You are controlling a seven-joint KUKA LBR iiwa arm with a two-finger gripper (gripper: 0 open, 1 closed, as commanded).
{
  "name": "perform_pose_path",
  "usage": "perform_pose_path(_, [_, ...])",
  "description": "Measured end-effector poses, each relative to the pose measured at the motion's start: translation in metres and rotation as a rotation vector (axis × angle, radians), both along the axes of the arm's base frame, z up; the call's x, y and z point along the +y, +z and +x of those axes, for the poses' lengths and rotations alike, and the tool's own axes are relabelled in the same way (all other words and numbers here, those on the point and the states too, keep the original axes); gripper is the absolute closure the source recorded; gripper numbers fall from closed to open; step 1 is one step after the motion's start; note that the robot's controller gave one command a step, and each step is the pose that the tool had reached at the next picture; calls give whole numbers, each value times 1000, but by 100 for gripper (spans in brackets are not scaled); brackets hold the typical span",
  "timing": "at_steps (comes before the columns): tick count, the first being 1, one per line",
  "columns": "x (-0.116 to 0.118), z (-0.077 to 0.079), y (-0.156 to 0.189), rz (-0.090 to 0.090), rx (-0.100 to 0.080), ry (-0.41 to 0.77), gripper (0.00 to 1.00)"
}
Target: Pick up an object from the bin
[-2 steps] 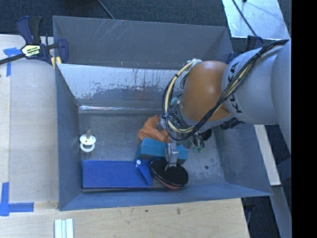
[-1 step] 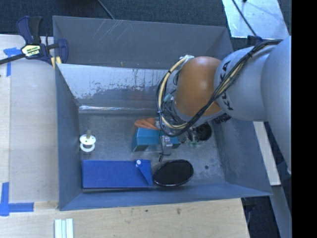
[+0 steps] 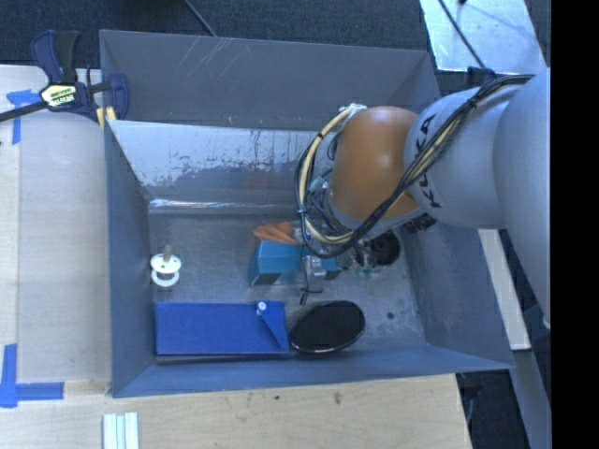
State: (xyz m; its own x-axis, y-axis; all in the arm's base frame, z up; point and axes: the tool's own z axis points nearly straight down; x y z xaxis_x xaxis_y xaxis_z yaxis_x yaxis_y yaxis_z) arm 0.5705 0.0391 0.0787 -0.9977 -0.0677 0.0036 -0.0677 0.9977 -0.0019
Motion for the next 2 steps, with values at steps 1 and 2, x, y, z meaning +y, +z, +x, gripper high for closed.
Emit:
perform_pose_path(1, [-14, 4, 26, 3, -11, 4, 100])
perform_pose_path(2, [-15, 4, 33, 0, -12, -4, 100])
